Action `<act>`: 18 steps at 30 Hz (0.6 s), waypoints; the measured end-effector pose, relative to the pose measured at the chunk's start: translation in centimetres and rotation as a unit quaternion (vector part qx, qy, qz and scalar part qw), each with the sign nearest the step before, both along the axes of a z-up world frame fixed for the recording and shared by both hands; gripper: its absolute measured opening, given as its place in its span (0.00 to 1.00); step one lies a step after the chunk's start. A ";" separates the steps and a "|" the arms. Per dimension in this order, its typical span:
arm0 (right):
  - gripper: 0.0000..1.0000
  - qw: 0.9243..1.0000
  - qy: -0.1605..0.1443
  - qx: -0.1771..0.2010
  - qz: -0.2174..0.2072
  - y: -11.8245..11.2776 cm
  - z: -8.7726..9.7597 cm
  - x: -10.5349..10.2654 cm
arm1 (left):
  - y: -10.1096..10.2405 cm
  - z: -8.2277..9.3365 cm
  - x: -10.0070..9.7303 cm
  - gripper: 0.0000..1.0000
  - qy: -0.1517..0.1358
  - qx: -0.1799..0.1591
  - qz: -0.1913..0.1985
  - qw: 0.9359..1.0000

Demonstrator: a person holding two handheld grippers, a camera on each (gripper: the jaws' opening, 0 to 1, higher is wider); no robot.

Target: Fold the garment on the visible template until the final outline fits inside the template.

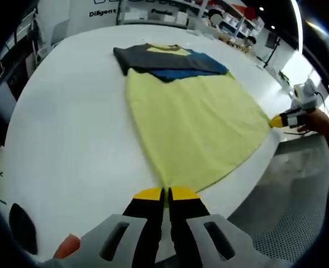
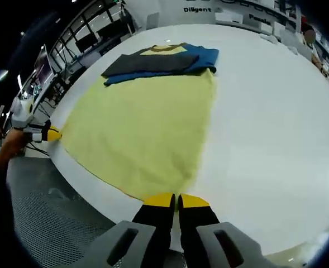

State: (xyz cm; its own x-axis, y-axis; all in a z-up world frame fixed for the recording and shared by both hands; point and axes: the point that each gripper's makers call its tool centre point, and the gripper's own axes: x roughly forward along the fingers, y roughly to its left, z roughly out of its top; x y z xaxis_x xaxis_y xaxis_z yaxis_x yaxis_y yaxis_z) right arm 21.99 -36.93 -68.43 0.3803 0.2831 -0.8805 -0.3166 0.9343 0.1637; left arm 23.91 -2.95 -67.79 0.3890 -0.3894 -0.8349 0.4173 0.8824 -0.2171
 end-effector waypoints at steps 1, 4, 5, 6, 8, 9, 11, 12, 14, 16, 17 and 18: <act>0.00 1.000 0.000 -0.002 0.002 0.0 0.0 0.0 | 0.0 0.0 0.0 0.00 0.001 0.000 0.001 1.000; 0.00 1.000 -0.002 -0.004 0.004 -0.2 0.0 0.0 | 0.0 -0.1 0.0 0.00 0.001 0.002 0.001 1.000; 0.00 1.000 -0.002 -0.002 0.002 -0.2 0.0 0.1 | 0.0 -0.1 0.0 0.00 0.002 0.001 0.002 1.000; 0.00 1.000 -0.006 -0.002 0.000 -0.2 0.2 0.2 | 0.0 -0.1 0.0 0.00 0.002 0.001 0.004 1.000; 0.00 1.000 -0.021 -0.001 -0.007 -0.3 0.8 0.6 | 0.0 0.0 0.0 0.00 0.003 -0.001 0.006 1.000; 0.00 1.000 -0.021 0.000 -0.009 -0.4 0.8 0.6 | 0.0 0.0 0.0 0.00 0.002 -0.002 0.006 1.000; 0.00 1.000 -0.017 0.001 -0.007 -0.3 0.6 0.5 | -0.1 0.1 0.0 0.00 0.001 -0.003 0.006 1.000; 0.00 1.000 -0.014 0.000 -0.004 -0.1 0.5 0.4 | -0.1 0.2 0.0 0.00 0.001 -0.004 0.007 1.000; 0.00 1.000 -0.015 -0.007 0.001 -0.1 0.6 0.4 | 0.0 0.2 0.0 0.00 0.002 -0.007 0.010 1.000; 0.00 1.000 -0.016 -0.011 0.004 -0.2 0.6 0.4 | -0.1 0.3 0.0 0.00 0.002 -0.008 0.011 1.000; 0.00 1.000 -0.015 -0.011 0.004 -0.2 0.6 0.4 | -0.1 0.3 0.0 0.00 0.002 -0.009 0.011 1.000; 0.00 1.000 -0.014 -0.011 0.005 -0.2 0.6 0.3 | -0.1 0.3 -0.1 0.00 0.003 -0.008 0.010 1.000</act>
